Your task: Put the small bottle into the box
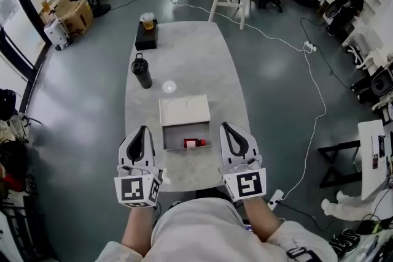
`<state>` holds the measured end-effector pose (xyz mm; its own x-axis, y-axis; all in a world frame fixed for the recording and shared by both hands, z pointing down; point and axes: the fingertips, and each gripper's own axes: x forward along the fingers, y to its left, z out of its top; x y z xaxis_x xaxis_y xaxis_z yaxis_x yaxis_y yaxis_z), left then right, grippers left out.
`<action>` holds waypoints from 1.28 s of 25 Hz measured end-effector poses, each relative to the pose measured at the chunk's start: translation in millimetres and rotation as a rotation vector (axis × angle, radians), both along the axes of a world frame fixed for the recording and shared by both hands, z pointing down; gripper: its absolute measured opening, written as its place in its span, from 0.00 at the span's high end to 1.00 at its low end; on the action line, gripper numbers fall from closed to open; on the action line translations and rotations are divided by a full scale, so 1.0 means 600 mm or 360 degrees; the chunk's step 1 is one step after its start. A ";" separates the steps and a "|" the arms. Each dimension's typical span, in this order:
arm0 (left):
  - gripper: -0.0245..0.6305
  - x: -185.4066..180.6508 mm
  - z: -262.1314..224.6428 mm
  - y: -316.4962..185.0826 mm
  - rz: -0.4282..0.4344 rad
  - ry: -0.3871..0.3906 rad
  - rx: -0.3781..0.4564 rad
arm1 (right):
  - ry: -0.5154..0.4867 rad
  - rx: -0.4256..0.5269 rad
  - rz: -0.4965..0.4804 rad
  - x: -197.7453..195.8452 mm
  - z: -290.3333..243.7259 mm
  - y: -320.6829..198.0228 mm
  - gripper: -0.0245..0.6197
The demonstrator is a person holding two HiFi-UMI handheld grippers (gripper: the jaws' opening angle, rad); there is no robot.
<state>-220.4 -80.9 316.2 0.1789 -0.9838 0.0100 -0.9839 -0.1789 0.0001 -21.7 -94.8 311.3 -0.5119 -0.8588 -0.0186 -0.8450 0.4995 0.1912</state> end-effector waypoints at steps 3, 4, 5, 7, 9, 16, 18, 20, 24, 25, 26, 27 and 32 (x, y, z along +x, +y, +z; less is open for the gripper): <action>0.93 -0.013 0.010 0.002 -0.0046 -0.0010 -0.0023 | 0.0044 -0.0053 -0.0050 -0.010 0.021 -0.018 0.92; 0.93 -0.021 0.015 0.003 -0.0067 -0.0011 -0.0034 | 0.0067 -0.0085 -0.0072 -0.015 0.035 -0.027 0.92; 0.93 -0.030 0.021 0.004 -0.0090 -0.0011 -0.0048 | 0.0096 -0.0128 -0.0100 -0.021 0.053 -0.037 0.92; 0.93 -0.049 0.033 0.012 -0.0146 -0.0012 -0.0089 | 0.0169 -0.0226 -0.0184 -0.036 0.097 -0.057 0.92; 0.93 -0.065 0.045 0.034 -0.0225 -0.0013 -0.0154 | 0.0224 -0.0327 -0.0272 -0.047 0.144 -0.070 0.92; 0.93 -0.118 0.090 0.072 -0.0465 -0.0022 -0.0255 | 0.0185 -0.0370 -0.0416 -0.086 0.206 -0.114 0.92; 0.93 -0.116 0.103 0.072 -0.0477 -0.0001 -0.0272 | 0.0153 -0.0343 -0.0433 -0.097 0.195 -0.115 0.92; 0.93 -0.109 0.110 0.067 -0.0462 0.0011 -0.0277 | 0.0116 -0.0319 -0.0443 -0.105 0.180 -0.113 0.92; 0.93 -0.092 0.105 0.052 -0.0405 0.0014 -0.0252 | 0.0049 -0.0264 -0.0438 -0.107 0.148 -0.104 0.92; 0.93 -0.088 0.104 0.048 -0.0392 0.0014 -0.0246 | 0.0040 -0.0242 -0.0431 -0.105 0.141 -0.102 0.92; 0.93 -0.085 0.104 0.045 -0.0379 0.0014 -0.0242 | 0.0037 -0.0228 -0.0420 -0.102 0.136 -0.100 0.92; 0.93 -0.083 0.104 0.042 -0.0368 0.0015 -0.0241 | 0.0040 -0.0227 -0.0410 -0.099 0.134 -0.098 0.92; 0.93 -0.075 0.098 0.032 -0.0326 0.0022 -0.0231 | 0.0029 -0.0212 -0.0382 -0.091 0.119 -0.094 0.92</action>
